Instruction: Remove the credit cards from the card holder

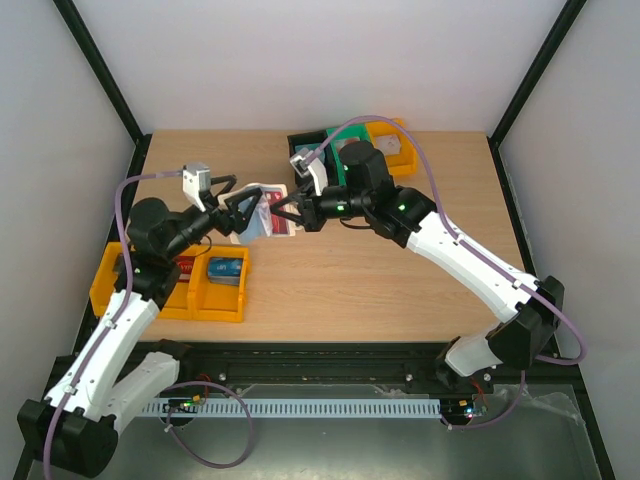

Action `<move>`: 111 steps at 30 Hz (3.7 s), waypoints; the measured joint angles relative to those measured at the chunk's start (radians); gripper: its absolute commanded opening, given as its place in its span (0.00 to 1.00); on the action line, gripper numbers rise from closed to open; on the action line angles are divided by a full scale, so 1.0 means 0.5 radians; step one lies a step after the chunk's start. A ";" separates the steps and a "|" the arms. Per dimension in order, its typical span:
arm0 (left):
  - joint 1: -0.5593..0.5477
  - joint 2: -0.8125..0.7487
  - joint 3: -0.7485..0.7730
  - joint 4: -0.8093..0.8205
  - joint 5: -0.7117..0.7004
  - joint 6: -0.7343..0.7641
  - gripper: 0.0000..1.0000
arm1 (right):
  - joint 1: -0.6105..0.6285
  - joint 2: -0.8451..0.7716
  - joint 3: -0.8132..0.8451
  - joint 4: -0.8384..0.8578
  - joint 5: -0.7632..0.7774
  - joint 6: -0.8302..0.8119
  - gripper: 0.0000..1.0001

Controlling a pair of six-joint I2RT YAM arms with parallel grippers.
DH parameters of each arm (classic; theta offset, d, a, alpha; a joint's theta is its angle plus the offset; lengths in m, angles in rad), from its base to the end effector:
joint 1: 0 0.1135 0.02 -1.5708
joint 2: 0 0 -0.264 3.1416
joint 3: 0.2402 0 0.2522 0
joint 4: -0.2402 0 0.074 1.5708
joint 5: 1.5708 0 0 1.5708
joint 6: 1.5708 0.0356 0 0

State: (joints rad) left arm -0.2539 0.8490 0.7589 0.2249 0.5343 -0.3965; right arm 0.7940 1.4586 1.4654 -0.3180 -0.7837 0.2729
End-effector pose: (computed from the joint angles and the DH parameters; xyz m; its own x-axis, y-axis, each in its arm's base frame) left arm 0.1877 -0.0674 0.3634 -0.1521 -0.3039 -0.9405 0.7002 0.6384 -0.3196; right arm 0.2130 0.2526 0.4071 -0.4698 -0.2056 -0.8585 -0.8822 0.0755 0.4647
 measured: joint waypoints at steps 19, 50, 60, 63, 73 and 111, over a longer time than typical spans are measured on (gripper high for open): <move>0.362 -0.089 -0.114 -0.226 -0.481 0.041 0.90 | -0.017 -0.001 0.119 -0.280 0.333 -0.046 0.02; -0.035 -0.001 -0.092 0.058 0.410 -0.203 0.39 | -0.018 0.063 0.179 -0.243 0.121 -0.036 0.02; -0.047 -0.021 -0.108 0.174 0.560 -0.225 0.30 | -0.043 0.013 0.026 0.074 -0.114 0.046 0.02; -0.057 -0.021 -0.112 0.217 0.616 -0.242 0.23 | -0.043 0.013 0.000 0.150 -0.110 0.079 0.02; -0.033 -0.009 -0.110 0.335 0.624 -0.296 0.02 | -0.069 0.027 -0.015 0.275 -0.136 0.133 0.13; 0.086 -0.150 -0.153 0.449 0.862 -0.483 0.23 | -0.244 -0.162 -0.334 0.723 -0.729 0.359 0.02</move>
State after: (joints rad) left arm -0.2108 0.7738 0.6827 0.4496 0.9653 -0.6380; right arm 0.6720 1.3777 1.2984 0.0437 -1.1484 0.4526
